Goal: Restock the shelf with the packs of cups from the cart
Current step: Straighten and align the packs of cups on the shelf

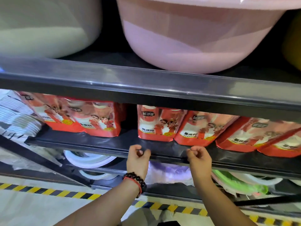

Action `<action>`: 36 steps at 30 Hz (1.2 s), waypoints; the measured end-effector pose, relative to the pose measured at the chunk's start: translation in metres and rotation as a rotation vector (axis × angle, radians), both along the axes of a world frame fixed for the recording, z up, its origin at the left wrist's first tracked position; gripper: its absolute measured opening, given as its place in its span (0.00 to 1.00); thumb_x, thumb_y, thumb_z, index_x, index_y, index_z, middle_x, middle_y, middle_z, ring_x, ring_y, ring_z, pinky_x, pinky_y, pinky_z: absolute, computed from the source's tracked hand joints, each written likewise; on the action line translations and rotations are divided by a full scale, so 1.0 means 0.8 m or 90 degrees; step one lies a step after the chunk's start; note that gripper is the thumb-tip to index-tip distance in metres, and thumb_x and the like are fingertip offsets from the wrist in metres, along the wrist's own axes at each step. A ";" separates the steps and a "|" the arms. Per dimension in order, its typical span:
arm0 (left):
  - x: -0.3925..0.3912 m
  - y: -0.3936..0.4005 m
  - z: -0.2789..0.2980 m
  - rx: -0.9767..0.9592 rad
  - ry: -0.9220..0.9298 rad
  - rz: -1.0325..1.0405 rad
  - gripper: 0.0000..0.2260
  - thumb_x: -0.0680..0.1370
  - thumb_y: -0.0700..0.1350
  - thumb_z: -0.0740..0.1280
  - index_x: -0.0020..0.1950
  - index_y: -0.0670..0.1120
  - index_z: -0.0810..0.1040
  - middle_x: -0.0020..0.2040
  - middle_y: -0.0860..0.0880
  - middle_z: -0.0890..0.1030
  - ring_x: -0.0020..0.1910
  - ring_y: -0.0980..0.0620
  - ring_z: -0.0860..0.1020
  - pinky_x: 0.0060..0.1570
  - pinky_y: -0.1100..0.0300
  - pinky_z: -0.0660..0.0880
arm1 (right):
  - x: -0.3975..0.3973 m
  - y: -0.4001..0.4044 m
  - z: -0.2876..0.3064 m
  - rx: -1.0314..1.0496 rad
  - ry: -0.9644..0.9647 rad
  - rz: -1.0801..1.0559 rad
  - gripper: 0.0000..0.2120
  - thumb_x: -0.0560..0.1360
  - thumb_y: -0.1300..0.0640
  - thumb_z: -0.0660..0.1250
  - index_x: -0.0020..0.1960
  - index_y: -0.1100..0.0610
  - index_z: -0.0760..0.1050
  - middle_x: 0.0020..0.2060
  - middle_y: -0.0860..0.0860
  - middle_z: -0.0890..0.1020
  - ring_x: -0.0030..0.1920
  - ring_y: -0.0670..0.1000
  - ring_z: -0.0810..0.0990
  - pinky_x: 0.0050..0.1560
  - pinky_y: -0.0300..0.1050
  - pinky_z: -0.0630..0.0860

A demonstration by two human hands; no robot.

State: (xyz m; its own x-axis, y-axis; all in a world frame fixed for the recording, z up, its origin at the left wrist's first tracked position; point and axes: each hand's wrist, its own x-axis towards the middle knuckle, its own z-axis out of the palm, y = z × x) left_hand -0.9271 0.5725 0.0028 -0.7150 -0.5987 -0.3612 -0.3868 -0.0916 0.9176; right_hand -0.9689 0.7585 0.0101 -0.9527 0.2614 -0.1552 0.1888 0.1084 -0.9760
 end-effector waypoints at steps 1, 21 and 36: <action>0.006 -0.025 0.001 0.001 0.004 0.021 0.10 0.76 0.39 0.71 0.50 0.47 0.71 0.37 0.49 0.73 0.40 0.47 0.73 0.50 0.54 0.72 | 0.007 -0.025 0.004 0.001 0.011 0.025 0.10 0.76 0.72 0.67 0.41 0.60 0.73 0.32 0.51 0.71 0.32 0.46 0.68 0.34 0.30 0.68; -0.018 -0.301 0.054 -0.179 0.006 -0.152 0.18 0.72 0.58 0.72 0.49 0.46 0.73 0.48 0.49 0.76 0.51 0.47 0.77 0.49 0.57 0.69 | -0.040 -0.338 0.025 0.068 -0.136 0.312 0.11 0.66 0.66 0.80 0.45 0.56 0.84 0.42 0.49 0.88 0.44 0.50 0.87 0.52 0.47 0.81; -0.035 -0.318 0.036 -0.132 -0.094 -0.290 0.36 0.76 0.64 0.66 0.73 0.41 0.64 0.69 0.41 0.75 0.67 0.40 0.74 0.67 0.47 0.70 | -0.060 -0.349 0.028 0.008 -0.280 0.164 0.22 0.63 0.70 0.77 0.57 0.65 0.81 0.51 0.58 0.85 0.52 0.60 0.83 0.63 0.54 0.77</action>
State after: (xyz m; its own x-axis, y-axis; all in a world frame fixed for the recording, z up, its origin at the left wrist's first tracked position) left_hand -0.9554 0.3182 0.0318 -0.8697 -0.3087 -0.3850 -0.4723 0.2946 0.8308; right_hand -1.0169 0.4792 0.0323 -0.8314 0.0315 -0.5548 0.5476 0.2166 -0.8082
